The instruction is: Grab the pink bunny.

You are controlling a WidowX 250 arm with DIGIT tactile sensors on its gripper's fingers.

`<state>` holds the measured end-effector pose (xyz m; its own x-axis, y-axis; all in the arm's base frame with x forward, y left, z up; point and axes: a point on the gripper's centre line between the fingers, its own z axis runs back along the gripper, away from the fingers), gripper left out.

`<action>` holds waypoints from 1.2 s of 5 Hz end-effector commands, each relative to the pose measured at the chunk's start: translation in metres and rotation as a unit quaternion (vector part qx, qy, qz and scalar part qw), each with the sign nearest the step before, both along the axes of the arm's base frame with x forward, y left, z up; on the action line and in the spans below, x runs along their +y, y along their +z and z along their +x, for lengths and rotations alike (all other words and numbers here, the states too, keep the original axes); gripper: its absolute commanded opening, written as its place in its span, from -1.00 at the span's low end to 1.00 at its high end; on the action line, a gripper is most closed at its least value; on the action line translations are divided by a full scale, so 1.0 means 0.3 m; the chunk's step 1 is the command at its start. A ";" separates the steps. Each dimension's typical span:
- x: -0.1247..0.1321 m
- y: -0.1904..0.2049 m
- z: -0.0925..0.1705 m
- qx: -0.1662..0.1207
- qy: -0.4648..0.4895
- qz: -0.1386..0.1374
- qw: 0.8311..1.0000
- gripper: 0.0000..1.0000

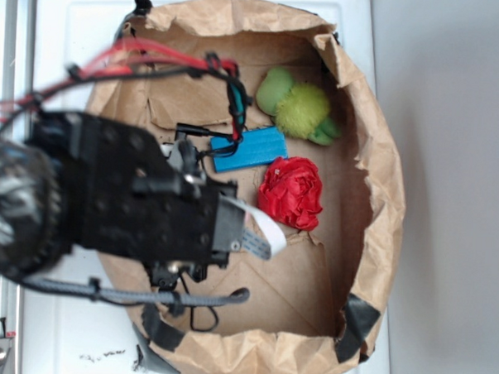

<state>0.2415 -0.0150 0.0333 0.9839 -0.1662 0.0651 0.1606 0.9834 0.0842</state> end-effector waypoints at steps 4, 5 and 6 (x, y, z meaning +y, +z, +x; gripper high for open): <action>-0.063 0.101 0.035 -0.015 0.001 -0.033 0.999 1.00; -0.062 0.149 0.068 -0.019 0.013 -0.062 0.998 1.00; -0.057 0.160 0.092 -0.015 0.016 -0.067 0.997 1.00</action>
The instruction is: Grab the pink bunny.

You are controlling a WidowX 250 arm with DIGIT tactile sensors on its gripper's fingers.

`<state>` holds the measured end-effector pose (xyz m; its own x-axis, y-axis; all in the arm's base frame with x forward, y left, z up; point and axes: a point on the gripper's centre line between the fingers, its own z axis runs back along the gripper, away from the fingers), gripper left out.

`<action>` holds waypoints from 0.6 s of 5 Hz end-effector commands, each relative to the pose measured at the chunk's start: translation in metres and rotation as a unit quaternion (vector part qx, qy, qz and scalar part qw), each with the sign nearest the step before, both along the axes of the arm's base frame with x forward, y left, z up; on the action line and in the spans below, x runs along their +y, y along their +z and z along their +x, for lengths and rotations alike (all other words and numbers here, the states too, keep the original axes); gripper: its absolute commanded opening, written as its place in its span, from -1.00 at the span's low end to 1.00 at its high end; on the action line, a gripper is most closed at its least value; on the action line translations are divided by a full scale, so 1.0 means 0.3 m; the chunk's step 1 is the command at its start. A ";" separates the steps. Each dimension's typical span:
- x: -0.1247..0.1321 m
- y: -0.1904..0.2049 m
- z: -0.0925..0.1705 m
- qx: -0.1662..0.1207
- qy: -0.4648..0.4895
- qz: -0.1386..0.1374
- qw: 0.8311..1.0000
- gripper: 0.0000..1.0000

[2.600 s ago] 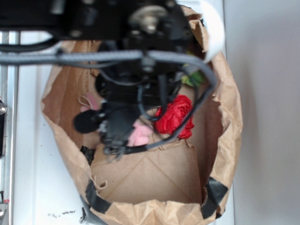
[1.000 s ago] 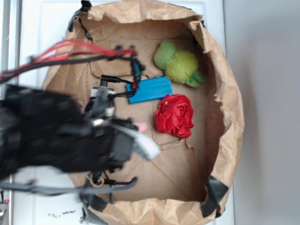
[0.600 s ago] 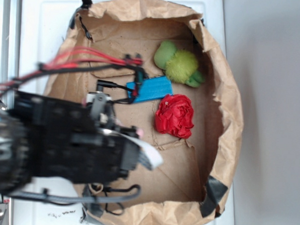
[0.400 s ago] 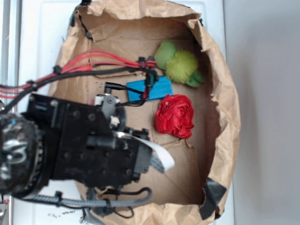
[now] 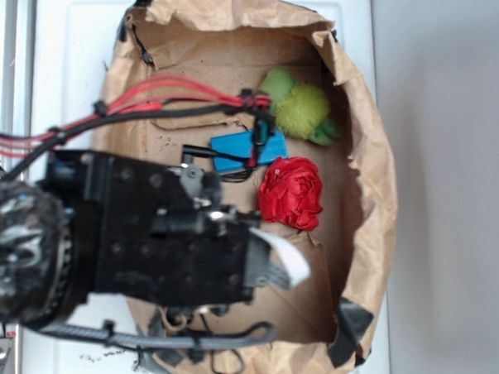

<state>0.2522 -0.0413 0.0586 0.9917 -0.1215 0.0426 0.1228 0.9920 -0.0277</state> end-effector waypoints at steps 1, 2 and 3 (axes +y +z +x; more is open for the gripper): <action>0.030 0.060 0.063 -0.039 -0.006 -0.002 0.999 1.00; 0.040 0.049 0.086 -0.052 0.004 0.001 0.999 1.00; 0.043 0.018 0.123 -0.049 0.009 0.012 0.999 1.00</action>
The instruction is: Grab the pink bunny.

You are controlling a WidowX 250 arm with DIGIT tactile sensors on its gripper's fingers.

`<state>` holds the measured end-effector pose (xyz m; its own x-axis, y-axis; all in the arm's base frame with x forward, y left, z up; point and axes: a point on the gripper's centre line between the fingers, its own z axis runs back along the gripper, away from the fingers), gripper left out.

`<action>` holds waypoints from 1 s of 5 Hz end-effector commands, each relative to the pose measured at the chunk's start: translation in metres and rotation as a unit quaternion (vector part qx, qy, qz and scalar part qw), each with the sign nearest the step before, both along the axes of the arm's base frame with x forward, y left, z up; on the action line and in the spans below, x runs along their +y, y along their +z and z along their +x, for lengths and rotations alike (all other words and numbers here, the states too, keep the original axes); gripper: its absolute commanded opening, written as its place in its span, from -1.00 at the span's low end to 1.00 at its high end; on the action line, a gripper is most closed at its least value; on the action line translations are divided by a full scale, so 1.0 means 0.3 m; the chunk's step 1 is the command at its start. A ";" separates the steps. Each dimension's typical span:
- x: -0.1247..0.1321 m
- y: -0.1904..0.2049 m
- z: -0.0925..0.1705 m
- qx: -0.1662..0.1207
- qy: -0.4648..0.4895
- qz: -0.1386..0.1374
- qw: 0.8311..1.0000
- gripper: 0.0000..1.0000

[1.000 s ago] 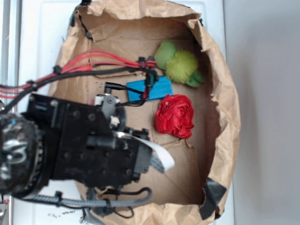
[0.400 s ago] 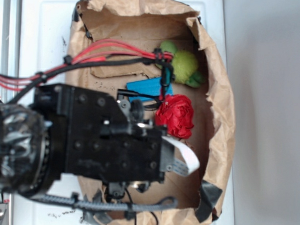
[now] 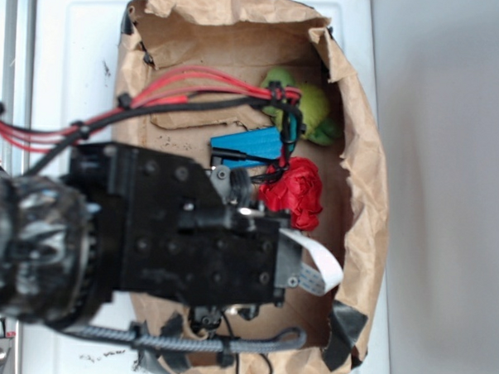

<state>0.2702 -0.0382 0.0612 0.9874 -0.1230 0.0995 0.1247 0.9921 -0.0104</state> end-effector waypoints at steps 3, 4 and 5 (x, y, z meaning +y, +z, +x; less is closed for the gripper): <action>0.062 -0.050 -0.022 0.012 0.001 0.052 0.999 -1.00; 0.071 -0.033 0.004 0.010 0.002 0.045 0.999 -1.00; 0.080 -0.011 0.023 0.002 0.014 0.038 0.999 -1.00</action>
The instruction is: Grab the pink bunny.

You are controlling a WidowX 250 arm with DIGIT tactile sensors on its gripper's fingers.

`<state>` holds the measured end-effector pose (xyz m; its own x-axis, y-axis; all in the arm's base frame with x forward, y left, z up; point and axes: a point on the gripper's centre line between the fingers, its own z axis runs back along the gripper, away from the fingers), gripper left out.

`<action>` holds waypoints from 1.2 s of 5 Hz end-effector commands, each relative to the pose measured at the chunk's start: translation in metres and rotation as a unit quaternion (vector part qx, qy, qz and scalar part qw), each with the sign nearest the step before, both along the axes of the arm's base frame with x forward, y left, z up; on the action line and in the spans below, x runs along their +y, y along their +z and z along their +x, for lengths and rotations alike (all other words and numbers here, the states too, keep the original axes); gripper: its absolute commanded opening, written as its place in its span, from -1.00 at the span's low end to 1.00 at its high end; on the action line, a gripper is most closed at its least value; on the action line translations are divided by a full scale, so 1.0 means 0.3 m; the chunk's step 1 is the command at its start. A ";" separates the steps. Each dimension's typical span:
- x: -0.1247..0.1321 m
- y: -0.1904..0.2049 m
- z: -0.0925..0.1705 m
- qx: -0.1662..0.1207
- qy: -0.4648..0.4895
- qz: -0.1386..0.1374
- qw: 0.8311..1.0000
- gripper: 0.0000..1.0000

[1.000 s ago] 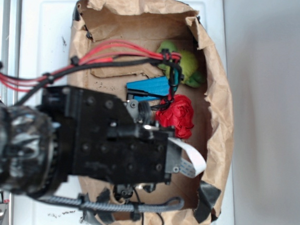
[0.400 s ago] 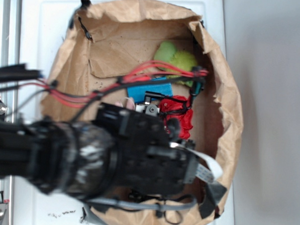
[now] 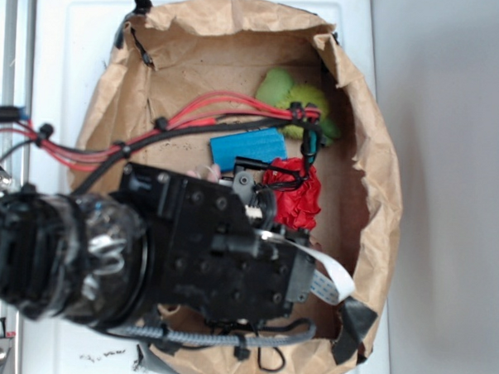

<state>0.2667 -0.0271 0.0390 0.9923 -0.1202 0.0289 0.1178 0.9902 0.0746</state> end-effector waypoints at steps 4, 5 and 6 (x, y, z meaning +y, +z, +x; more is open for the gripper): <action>0.242 0.425 0.088 -0.032 0.047 -0.184 0.981 -1.00; 0.233 0.401 0.064 -0.038 0.036 -0.165 0.985 1.00; 0.206 0.351 0.047 -0.040 0.024 -0.143 0.989 1.00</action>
